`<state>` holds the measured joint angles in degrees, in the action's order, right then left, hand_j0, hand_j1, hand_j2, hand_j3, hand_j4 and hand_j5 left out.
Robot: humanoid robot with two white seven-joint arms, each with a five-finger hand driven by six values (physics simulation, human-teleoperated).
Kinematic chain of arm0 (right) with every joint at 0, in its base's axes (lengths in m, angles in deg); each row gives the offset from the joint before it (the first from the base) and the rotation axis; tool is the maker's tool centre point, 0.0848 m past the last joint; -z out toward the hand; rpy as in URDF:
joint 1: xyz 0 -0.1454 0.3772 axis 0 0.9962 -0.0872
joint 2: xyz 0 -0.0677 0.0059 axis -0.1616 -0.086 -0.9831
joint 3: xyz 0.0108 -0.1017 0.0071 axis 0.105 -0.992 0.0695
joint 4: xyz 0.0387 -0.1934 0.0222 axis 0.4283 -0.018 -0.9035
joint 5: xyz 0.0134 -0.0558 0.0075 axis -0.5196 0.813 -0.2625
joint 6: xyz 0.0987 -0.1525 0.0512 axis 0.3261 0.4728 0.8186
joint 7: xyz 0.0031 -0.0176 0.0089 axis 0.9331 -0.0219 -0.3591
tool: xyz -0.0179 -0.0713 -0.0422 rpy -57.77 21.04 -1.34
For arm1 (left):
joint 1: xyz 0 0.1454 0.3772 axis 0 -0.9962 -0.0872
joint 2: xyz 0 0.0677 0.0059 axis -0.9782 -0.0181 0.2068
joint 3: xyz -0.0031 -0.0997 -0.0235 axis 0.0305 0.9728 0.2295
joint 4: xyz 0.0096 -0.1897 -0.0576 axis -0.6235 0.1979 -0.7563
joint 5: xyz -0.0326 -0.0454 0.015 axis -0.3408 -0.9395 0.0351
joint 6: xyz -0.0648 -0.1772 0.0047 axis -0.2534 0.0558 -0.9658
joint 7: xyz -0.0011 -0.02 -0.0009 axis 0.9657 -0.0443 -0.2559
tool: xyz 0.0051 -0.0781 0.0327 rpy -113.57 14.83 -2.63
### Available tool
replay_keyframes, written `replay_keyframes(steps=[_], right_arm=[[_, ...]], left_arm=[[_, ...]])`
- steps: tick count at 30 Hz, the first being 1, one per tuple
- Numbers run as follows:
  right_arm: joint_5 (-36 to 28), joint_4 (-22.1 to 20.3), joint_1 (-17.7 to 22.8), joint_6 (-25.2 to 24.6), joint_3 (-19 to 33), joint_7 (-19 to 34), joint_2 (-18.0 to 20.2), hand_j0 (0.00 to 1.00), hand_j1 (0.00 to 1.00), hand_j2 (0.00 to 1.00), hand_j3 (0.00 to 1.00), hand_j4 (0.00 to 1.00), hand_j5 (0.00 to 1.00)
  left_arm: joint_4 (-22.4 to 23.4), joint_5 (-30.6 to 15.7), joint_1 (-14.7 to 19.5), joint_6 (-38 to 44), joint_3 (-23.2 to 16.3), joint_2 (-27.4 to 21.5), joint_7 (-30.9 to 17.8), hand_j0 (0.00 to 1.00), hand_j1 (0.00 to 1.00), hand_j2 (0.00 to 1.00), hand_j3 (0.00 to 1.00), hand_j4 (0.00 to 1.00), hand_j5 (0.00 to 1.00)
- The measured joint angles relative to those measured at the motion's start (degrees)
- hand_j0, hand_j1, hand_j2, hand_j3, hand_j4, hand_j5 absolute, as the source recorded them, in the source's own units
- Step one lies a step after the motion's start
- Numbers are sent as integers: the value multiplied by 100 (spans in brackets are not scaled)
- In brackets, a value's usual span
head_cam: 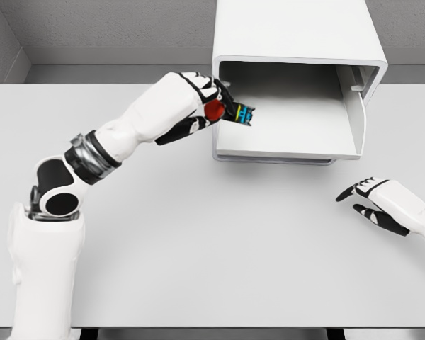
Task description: Slide open multi-storey tabletop storage cabinets and put open load switch and slide close multi-storey tabletop storage cabinets
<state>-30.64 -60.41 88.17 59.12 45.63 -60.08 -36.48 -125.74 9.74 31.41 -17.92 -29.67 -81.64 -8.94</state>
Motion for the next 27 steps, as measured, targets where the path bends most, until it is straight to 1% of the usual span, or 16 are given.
replay_keyframes(steps=[4, 12, 19, 24, 27], right_arm=[[17, -106, 0, 0, -13, 9, -81, 56, 56, 56, 56, 56, 56], [19, -179, 0, 0, -2, 13, -120, 56, 56, 56, 56, 56, 56], [20, -194, -9, 0, 2, 13, -115, 56, 56, 56, 56, 56, 56], [25, -283, -9, 0, 1, 12, -99, 56, 56, 56, 56, 56, 56], [27, -335, 0, 0, 0, 13, -99, 56, 56, 56, 56, 56, 56]], left_arm=[[2, 135, 9, -1, -103, 6, 0, 40, 40, 40, 40, 40, 40], [64, 392, 264, 1, -291, 8, 2, 40, 40, 40, 40, 40, 40], [134, 518, 387, 0, -629, 9, 1, 40, 40, 40, 40, 40, 40], [142, 579, 606, 1, -846, 9, 0, 40, 40, 40, 40, 40, 40], [152, 641, 668, 1, -965, 9, 1, 40, 40, 40, 40, 40, 40]])
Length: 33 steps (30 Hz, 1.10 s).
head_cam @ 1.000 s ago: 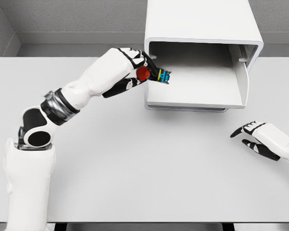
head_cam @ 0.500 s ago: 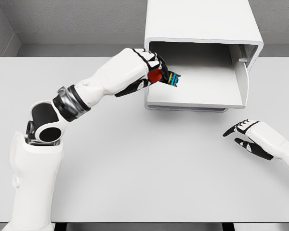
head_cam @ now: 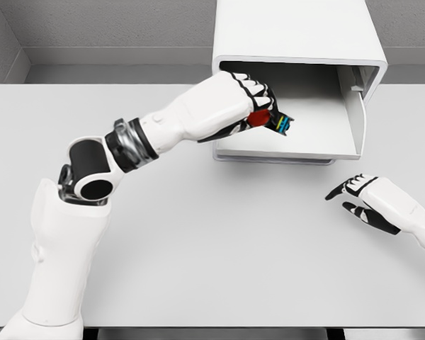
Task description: Slide open multi-storey tabletop storage cabinets and put open load switch and slide close multi-storey tabletop storage cabinets
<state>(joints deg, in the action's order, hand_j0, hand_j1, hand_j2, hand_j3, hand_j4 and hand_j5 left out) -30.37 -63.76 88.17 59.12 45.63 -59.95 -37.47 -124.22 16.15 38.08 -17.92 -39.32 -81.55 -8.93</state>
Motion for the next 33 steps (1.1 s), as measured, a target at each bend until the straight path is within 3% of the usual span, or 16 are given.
replay_keyframes(steps=[13, 33], right_arm=[[12, -110, 0, 0, -2, 0, -6, 58, 58, 58, 58, 58, 58], [11, -117, 9, 0, 3, 0, 3, 58, 58, 58, 58, 58, 58]], left_arm=[[340, 247, 413, 1, -383, 0, 0, 40, 40, 40, 40, 40, 40], [636, 383, 413, -1, -404, 0, 0, 41, 41, 41, 41, 41, 41]])
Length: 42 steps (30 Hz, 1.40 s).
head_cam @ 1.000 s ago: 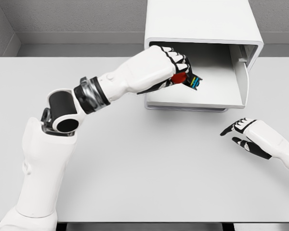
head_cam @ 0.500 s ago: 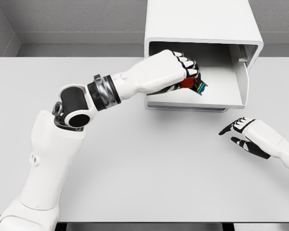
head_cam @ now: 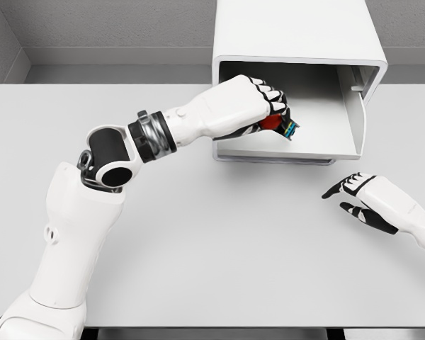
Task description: Slide open multi-storey tabletop storage cabinets and put open load switch and slide close multi-storey tabletop storage cabinets
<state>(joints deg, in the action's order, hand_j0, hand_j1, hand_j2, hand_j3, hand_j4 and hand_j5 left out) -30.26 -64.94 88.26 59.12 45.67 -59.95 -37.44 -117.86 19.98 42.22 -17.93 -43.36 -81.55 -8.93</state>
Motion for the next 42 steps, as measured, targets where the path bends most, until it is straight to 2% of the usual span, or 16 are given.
replay_keyframes(steps=[9, 11, 15, 28, 33, 35, 38, 42], right_arm=[[0, -3, 0, 0, 4, 0, -5, 58, 58, 58, 58, 58, 58], [0, -1, 0, 0, 5, 0, -8, 58, 58, 58, 58, 58, 58], [0, 4, 0, 0, 5, 0, -13, 58, 58, 58, 58, 58, 58], [0, -121, 26, 0, 5, 0, -12, 58, 58, 58, 58, 58, 58], [1, -134, 26, 0, 7, 49, -23, 58, 58, 58, 58, 58, 58], [1, -135, 26, 0, 10, 75, -26, 58, 58, 58, 58, 58, 58], [1, -136, 26, 0, 16, 94, -28, 58, 58, 58, 58, 58, 58], [1, -145, 26, 0, 19, 103, -28, 58, 58, 58, 58, 58, 58]], left_arm=[[34, 105, -9, 0, 4, 0, -2, 45, 45, 45, 45, 45, 45], [54, 109, 0, 0, 11, 0, -1, 54, 54, 54, 54, 54, 54], [81, 113, 0, -1, 30, 0, -1, 65, 65, 65, 65, 65, 65], [90, 112, 0, 1, 31, 0, -1, 72, 72, 72, 72, 72, 72], [92, 112, 0, 1, 33, 0, -1, 79, 79, 79, 79, 79, 79], [90, 112, 9, 1, 38, 0, -1, 85, 85, 85, 85, 85, 85], [50, 99, 0, 0, 80, 0, -1, 100, 100, 100, 100, 100, 100], [-353, 25, -149, -4, 173, 0, -2, 100, 100, 100, 100, 100, 100]])
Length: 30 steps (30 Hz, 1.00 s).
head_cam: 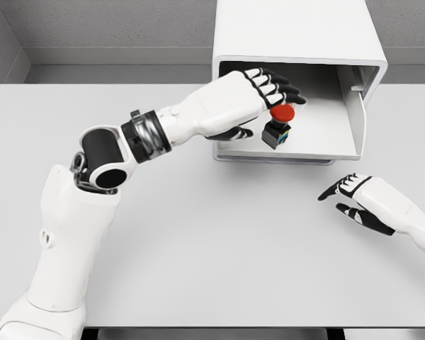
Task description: Slide open multi-storey tabletop storage cabinets and put open load switch and slide close multi-storey tabletop storage cabinets
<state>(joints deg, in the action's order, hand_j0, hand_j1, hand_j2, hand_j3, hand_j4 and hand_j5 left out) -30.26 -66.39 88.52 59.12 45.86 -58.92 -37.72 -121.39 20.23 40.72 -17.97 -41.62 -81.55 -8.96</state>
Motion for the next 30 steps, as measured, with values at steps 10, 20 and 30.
replay_keyframes(steps=[10, 20, 30], right_arm=[[-30, -548, 255, 0, -9, 9, 20, 58, 58, 58, 58, 58, 58], [-88, -629, 44, 0, -22, -14, 4, 58, 58, 58, 58, 58, 58], [-98, -640, -44, 0, -94, 0, -414, 58, 58, 58, 58, 58, 58]], left_arm=[[-512, -1836, -931, 8, 1149, -153, 3, 100, 100, 100, 100, 100, 100], [152, -3423, -2681, 9, 3063, -1109, 3, 100, 100, 100, 100, 100, 100], [1122, -3475, -2725, 8, 3455, -1646, 3, 100, 100, 100, 100, 100, 100]])
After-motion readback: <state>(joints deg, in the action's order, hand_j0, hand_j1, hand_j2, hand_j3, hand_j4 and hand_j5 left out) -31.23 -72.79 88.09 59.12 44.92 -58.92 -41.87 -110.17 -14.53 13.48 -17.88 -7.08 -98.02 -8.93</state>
